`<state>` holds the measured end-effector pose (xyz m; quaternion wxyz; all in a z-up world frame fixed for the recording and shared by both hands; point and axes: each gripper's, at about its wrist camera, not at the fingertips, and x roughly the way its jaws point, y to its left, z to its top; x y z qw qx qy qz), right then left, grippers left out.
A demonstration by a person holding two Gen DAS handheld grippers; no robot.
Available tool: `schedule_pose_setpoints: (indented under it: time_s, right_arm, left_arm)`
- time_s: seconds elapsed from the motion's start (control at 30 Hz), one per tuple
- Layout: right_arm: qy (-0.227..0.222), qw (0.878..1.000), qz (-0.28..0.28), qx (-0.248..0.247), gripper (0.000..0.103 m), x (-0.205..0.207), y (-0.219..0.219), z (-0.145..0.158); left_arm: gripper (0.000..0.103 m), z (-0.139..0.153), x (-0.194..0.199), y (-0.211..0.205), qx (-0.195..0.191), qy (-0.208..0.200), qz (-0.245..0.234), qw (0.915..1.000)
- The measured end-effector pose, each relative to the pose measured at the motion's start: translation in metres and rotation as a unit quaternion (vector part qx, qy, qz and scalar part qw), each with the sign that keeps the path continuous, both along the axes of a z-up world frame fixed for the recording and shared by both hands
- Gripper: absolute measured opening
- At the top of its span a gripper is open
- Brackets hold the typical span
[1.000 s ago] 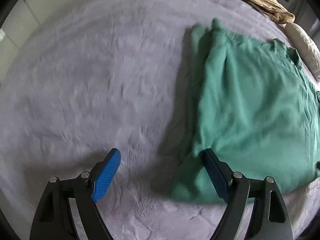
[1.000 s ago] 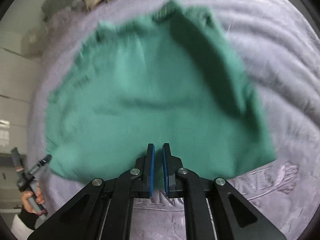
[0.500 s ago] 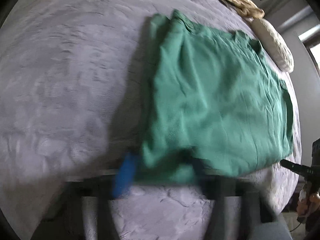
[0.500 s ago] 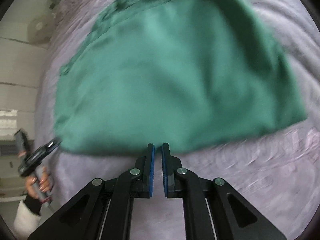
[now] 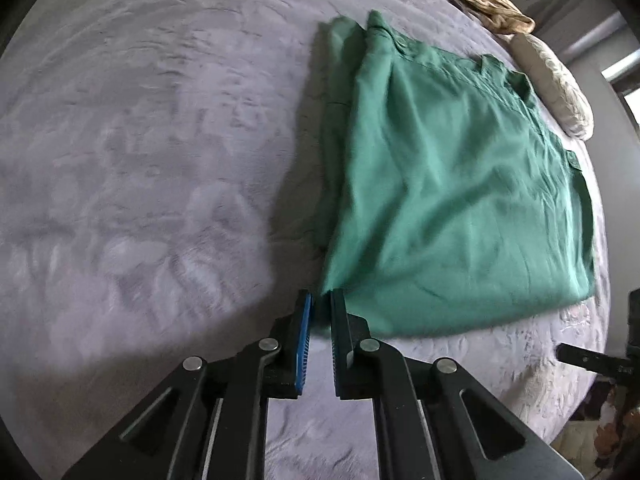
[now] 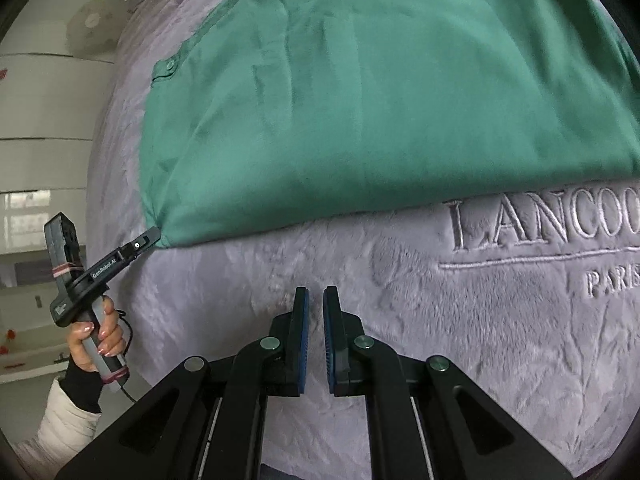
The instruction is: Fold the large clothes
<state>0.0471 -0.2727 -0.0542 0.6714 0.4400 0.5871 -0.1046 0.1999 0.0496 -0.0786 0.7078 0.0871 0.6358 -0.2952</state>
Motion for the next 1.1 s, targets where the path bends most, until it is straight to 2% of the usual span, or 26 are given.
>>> schedule_pose_setpoints:
  time_s: [0.1, 0.27, 0.47, 0.57, 0.6, 0.63, 0.67, 0.73, 0.77, 0.97, 1.1]
  right_arm:
    - [-0.002, 1.0, 0.0, -0.004, 0.008, -0.008, 0.0, 0.009]
    - [-0.001, 1.0, -0.005, -0.009, 0.008, -0.009, 0.008, 0.017]
    - [0.008, 1.0, -0.006, -0.006, 0.008, -0.009, 0.024, 0.02]
    - [0.012, 1.0, -0.003, -0.005, 0.008, -0.008, 0.033, 0.021]
    - [0.013, 1.0, -0.001, -0.005, 0.009, -0.008, 0.035, 0.021]
    - [0.014, 1.0, 0.001, -0.004, 0.013, -0.008, 0.037, 0.021]
    - [0.018, 1.0, 0.005, -0.005, 0.017, -0.008, 0.041, 0.021]
    - [0.024, 1.0, 0.008, -0.011, 0.051, -0.009, 0.045, 0.022]
    - [0.025, 1.0, 0.008, -0.015, 0.056, -0.009, 0.047, 0.023]
    - [0.034, 0.999, 0.004, -0.018, 0.059, -0.011, 0.053, 0.022]
    - [0.028, 0.999, 0.005, -0.019, 0.077, -0.009, 0.057, 0.022]
  left_arm:
    - [0.009, 0.007, -0.008, 0.016, 0.022, -0.01, 0.003, 0.9997]
    - [0.009, 0.02, -0.022, 0.03, 0.036, -0.015, 0.022, 0.999]
    - [0.009, 0.023, -0.042, 0.028, 0.082, -0.019, 0.026, 0.9961]
    - [0.01, 0.025, -0.05, 0.027, 0.082, -0.018, 0.022, 0.9962]
    - [0.018, 0.025, -0.053, 0.028, 0.08, -0.016, 0.022, 0.9964]
    - [0.066, 0.026, -0.055, 0.027, 0.079, -0.012, 0.021, 0.9966]
    - [0.101, 0.026, -0.059, 0.027, 0.083, -0.012, 0.019, 0.9963]
    - [0.102, 0.034, -0.067, 0.026, 0.084, -0.039, 0.016, 0.9956]
    - [0.102, 0.036, -0.071, 0.025, 0.082, -0.041, 0.005, 0.9958]
    - [0.102, 0.038, -0.081, 0.018, 0.093, -0.043, -0.008, 0.9947]
    - [0.102, 0.039, -0.081, 0.019, 0.086, -0.042, -0.01, 0.9954]
